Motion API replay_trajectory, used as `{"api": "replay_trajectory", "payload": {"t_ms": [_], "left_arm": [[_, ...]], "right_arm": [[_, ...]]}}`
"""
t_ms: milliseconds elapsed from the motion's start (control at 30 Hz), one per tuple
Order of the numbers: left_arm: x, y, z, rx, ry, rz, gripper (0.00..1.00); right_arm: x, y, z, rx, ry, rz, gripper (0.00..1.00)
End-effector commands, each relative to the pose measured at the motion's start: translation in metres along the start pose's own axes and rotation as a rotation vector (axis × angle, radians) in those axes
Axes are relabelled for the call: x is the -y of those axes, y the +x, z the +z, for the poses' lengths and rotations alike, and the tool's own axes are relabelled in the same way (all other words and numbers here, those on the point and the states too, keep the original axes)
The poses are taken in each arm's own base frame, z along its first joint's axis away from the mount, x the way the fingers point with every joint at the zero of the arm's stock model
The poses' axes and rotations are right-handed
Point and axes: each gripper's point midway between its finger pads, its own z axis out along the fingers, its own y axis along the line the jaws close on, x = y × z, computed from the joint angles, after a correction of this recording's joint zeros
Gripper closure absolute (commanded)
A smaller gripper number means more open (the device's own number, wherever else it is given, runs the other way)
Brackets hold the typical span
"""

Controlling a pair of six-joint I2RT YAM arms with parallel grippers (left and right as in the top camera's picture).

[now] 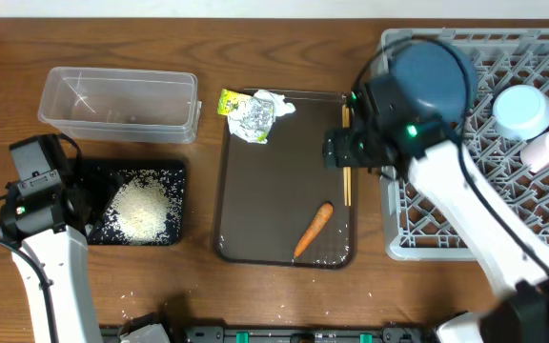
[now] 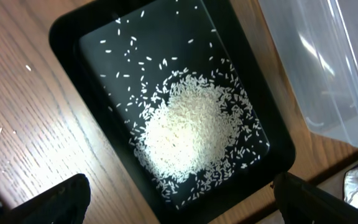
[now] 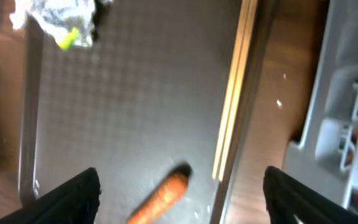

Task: Sort waste into correct bins and load items into the dishwasher rack
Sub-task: 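Reach the right gripper to the wooden chopsticks on the brown tray, then close the right gripper on the chopsticks and lift them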

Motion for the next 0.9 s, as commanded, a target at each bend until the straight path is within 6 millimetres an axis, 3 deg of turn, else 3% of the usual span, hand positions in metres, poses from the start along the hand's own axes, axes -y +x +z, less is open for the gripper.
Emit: {"api": "replay_trajectory", "payload": {"t_ms": [0,200,333,533,667,867], "left_arm": [[0.002,-0.006,-0.004,0.017,0.006,-0.006,0.04],[0.002,-0.006,-0.004,0.017,0.006,-0.006,0.04],[0.002,-0.006,-0.004,0.017,0.006,-0.006,0.04],[0.002,-0.006,-0.004,0.017,0.006,-0.006,0.04],[0.002,-0.006,-0.004,0.017,0.006,-0.006,0.04],[0.002,-0.006,-0.004,0.017,0.006,-0.006,0.04]], "right_arm": [[-0.001,-0.03,0.005,-0.013,0.065,-0.026,0.21],[0.005,-0.043,0.035,-0.109,0.154,-0.001,0.18],[0.009,-0.039,0.074,-0.164,0.173,0.012,0.18],[0.015,-0.021,0.125,-0.268,0.166,0.086,0.3],[0.022,-0.013,0.143,-0.298,0.194,0.105,0.33],[0.027,-0.01,0.154,-0.31,0.204,0.118,0.33]]}}
